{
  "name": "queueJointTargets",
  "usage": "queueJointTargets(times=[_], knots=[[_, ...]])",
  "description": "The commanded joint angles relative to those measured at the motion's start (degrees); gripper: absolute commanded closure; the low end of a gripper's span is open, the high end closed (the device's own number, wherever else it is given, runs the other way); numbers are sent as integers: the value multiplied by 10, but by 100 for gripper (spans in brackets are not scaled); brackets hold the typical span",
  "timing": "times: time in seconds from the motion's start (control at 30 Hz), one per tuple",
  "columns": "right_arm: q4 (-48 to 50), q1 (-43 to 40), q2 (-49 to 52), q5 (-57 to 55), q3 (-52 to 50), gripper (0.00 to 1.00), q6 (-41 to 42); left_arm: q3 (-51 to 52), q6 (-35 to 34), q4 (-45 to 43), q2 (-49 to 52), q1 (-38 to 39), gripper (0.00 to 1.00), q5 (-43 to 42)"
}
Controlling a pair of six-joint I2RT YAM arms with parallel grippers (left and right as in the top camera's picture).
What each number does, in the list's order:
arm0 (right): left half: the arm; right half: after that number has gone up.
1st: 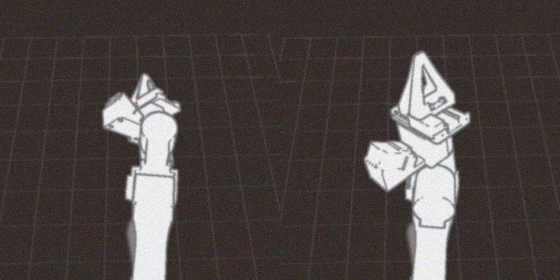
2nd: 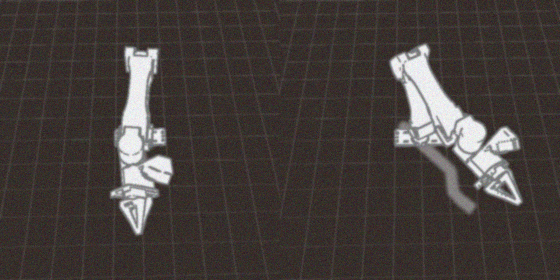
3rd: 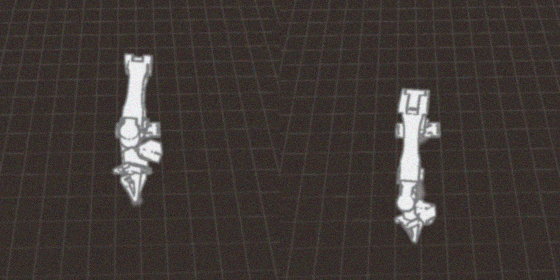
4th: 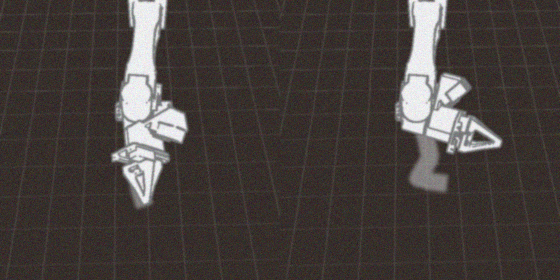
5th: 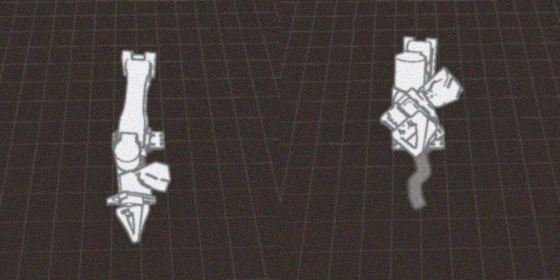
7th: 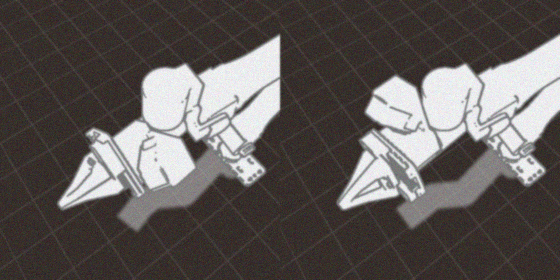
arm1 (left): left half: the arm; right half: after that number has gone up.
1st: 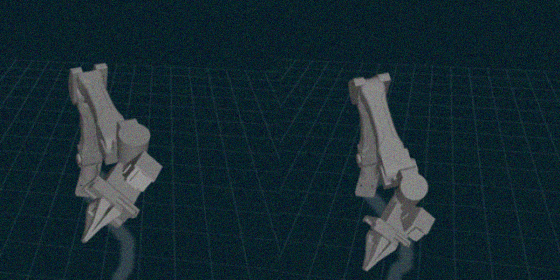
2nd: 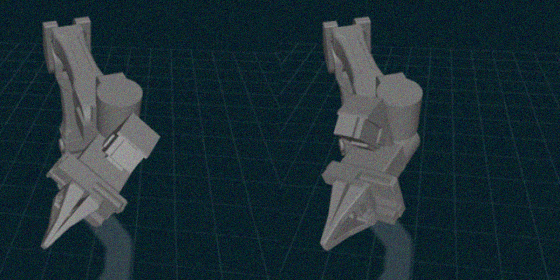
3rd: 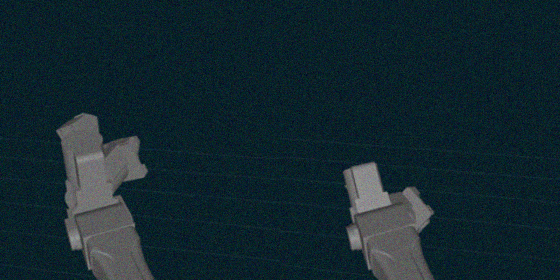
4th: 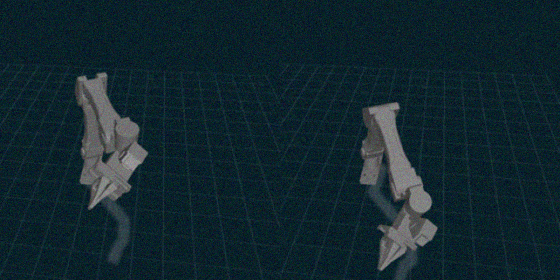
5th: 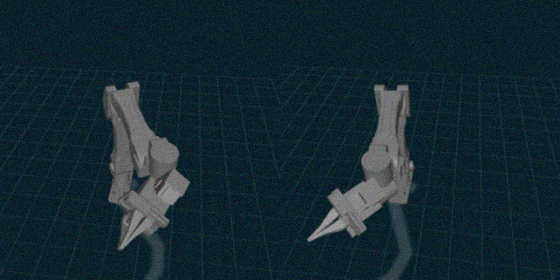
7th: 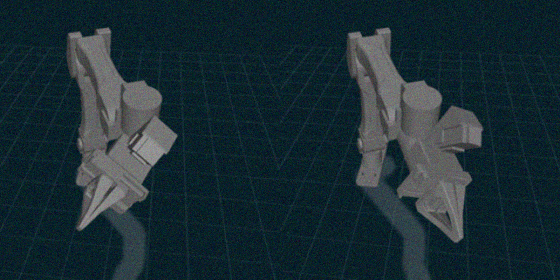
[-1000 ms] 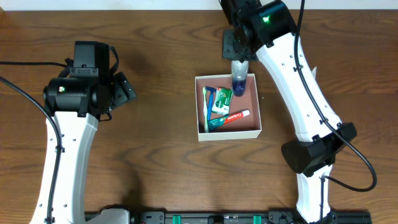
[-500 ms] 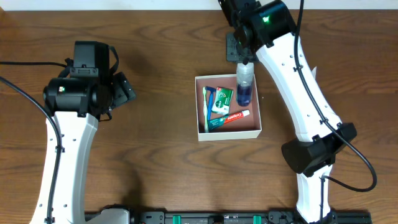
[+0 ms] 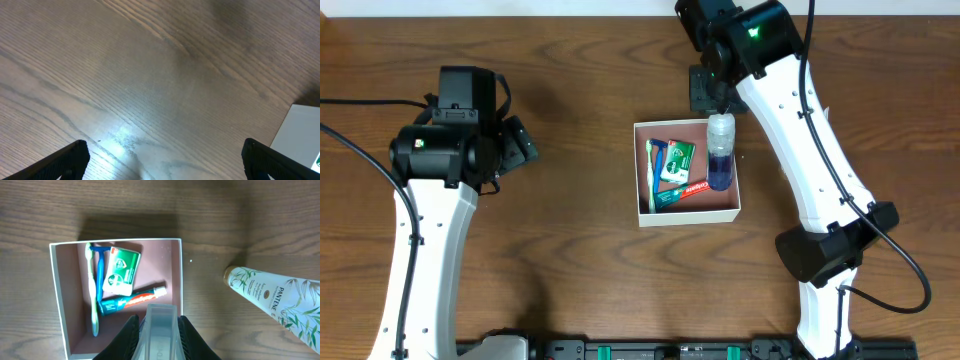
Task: Pack container
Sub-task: 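Lower the pump bottle into the box's right side, then open the right gripper to release the pump bottle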
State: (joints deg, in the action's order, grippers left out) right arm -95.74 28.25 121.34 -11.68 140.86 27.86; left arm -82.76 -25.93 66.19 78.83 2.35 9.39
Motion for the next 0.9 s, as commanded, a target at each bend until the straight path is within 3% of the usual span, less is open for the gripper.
queueJointTargets(times=[0.0, 0.87], knots=[[1, -4, -27, 1, 3, 92, 4, -1, -9, 2, 2, -2, 2, 3], [74, -5, -27, 12, -90, 90, 4, -1, -9, 2, 2, -2, 2, 3]])
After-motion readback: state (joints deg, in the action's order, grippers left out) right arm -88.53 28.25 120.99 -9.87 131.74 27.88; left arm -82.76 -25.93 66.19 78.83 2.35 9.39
